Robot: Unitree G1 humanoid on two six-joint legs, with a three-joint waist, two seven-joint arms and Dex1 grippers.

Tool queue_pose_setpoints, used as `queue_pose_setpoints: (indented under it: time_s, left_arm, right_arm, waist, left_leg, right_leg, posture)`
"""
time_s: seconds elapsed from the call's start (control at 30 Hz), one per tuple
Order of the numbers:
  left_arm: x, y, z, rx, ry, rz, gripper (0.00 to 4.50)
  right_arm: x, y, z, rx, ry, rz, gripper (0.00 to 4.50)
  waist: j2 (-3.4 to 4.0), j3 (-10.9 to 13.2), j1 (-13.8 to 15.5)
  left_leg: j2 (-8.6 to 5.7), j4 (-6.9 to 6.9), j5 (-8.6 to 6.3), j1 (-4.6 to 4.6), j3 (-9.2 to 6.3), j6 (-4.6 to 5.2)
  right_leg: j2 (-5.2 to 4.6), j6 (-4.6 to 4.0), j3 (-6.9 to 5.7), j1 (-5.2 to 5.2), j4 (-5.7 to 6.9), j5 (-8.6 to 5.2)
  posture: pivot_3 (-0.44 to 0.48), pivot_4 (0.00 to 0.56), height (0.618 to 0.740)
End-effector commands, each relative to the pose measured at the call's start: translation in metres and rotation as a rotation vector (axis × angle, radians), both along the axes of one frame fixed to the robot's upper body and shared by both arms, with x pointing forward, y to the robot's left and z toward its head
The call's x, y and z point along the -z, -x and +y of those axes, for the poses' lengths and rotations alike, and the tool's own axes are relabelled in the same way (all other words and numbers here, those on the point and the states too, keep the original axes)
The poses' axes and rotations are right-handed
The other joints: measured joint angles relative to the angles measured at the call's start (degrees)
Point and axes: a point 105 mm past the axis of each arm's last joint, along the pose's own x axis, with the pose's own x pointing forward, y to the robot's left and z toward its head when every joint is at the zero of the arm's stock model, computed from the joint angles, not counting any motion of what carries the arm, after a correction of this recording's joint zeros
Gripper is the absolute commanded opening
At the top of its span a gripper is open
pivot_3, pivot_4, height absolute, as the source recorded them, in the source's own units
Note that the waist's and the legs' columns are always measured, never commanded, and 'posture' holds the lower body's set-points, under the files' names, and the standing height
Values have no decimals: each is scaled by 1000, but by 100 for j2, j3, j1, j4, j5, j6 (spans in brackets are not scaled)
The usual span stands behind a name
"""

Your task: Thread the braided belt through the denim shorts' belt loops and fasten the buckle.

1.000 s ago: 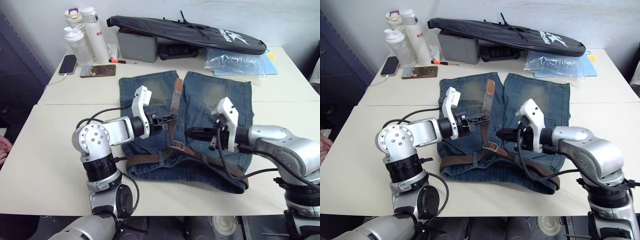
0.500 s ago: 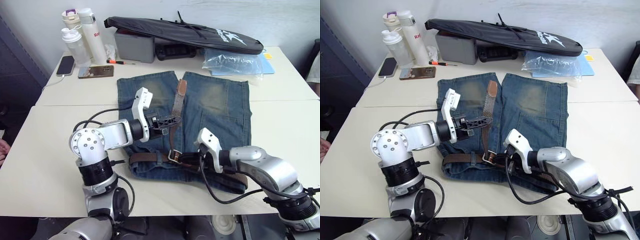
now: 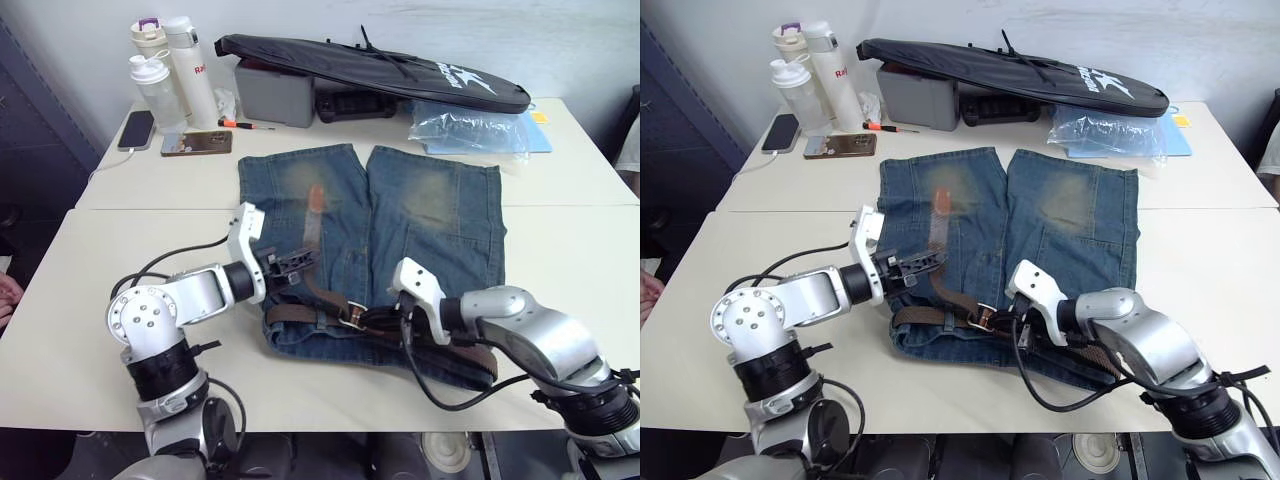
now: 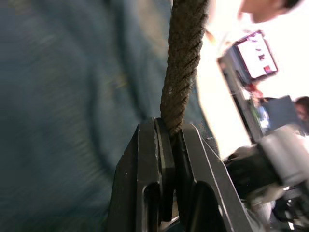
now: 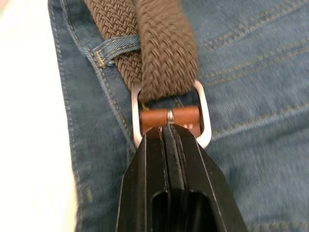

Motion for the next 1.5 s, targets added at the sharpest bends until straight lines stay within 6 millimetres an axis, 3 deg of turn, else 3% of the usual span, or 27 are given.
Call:
queue_pose_setpoints:
  time_s: [0.03, 0.3, 0.7, 0.97, 1.23, 1.5]
  left_arm:
    - [-15, 3, 3, 18, -7, -80, 0]
    - [-17, -3, 7, -10, -4, -84, 0]
    - [-9, -1, 17, -39, -55, -69, 0]
    - [-14, -4, 16, -39, -72, -92, 0]
    - [-19, -18, 22, -95, -115, -131, 0]
    - [-25, -23, 7, -51, -111, -168, 0]
  right_arm:
    - [-20, -1, -8, -5, -15, -30, 69]
    - [-13, -3, -9, -14, 22, 8, 69]
    - [-12, -10, 21, -35, -106, 33, 69]
    - [-9, -15, 34, -45, -138, 40, 69]
    - [12, -12, 36, -50, -96, 101, 69]
    - [37, -10, 33, -42, -24, 136, 69]
  waist:
    - [1, 1, -4]
    - [2, 1, -15]
    - [8, 5, -24]
    - [10, 6, -21]
    - [12, 7, -28]
    - [14, 6, -63]
  left_leg:
    - [0, 0, -1, -1, 0, 2]
    - [3, -4, -4, -1, 2, 2]
    - [6, -4, -5, 1, 2, 1]
    - [8, -8, -5, 0, 2, 0]
    - [10, -7, -6, 0, 2, -1]
    - [13, -11, -7, 4, 5, -4]
  right_leg:
    - [0, 0, 0, 0, -2, 0]
    - [2, -1, 0, 0, -33, 0]
    - [5, -1, 0, -2, -34, 0]
    - [8, -2, 1, -3, -33, 1]
    - [10, -3, 2, -6, -4, 1]
    - [13, -3, 4, -6, -4, 0]
  posture:
    - [0, 150, 740]
    - [0, 150, 740]
    - [0, 150, 740]
    - [0, 150, 740]
    - [0, 150, 740]
    - [0, 150, 740]
